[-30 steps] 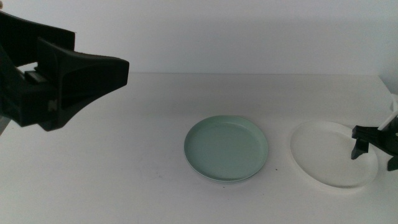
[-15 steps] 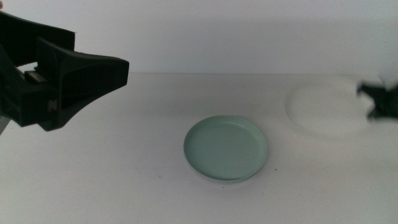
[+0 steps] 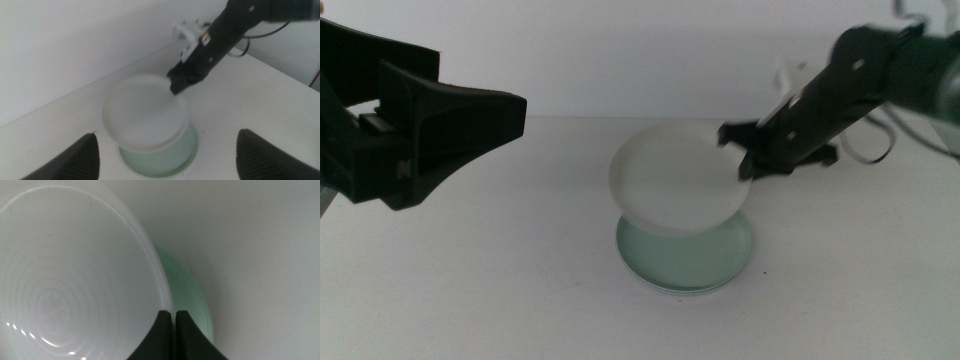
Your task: Stack the three bowls on top of each other.
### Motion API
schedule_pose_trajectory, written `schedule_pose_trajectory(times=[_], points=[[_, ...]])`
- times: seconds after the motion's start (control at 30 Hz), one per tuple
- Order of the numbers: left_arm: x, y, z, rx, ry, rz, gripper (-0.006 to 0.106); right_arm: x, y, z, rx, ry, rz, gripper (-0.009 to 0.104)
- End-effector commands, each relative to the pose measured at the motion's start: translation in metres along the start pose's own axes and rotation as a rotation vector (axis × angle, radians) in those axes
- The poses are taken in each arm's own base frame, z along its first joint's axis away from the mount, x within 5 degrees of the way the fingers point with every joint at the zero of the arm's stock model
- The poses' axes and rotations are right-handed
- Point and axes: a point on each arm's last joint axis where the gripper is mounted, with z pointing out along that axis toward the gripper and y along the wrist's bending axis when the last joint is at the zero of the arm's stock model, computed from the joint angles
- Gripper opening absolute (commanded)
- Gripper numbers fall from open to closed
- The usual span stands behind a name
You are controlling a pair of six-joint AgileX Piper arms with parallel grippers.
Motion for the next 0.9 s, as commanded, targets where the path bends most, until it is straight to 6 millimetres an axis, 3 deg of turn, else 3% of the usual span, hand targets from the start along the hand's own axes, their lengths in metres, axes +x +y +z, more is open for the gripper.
schedule_pose_trajectory(times=[0.0,0.23,0.47,0.6,0.7,0.8,0.87], points=[[-0.001,0.0,-0.001,-0.003,-0.014,-0.002,0.094,0.003,0.003,0.014,0.01,0.031,-0.005,-0.002],[-0.001,0.0,-0.001,-0.003,-0.014,-0.002,0.094,0.013,-0.002,0.041,0.033,0.141,0.014,-0.002],[-0.001,0.0,-0.001,-0.003,-0.014,-0.002,0.094,0.016,-0.004,0.042,0.044,0.172,0.004,0.003],[-0.001,0.0,-0.001,-0.003,-0.014,-0.002,0.094,0.017,-0.005,0.039,0.063,0.186,-0.014,0.024],[-0.001,0.0,-0.001,-0.003,-0.014,-0.002,0.094,0.016,-0.005,0.032,0.061,0.175,-0.024,0.047],[-0.001,0.0,-0.001,-0.003,-0.014,-0.002,0.094,0.012,-0.001,0.016,0.044,0.134,-0.077,0.066],[-0.001,0.0,-0.001,-0.003,-0.014,-0.002,0.094,0.008,0.003,-0.006,0.028,0.081,-0.102,0.076]])
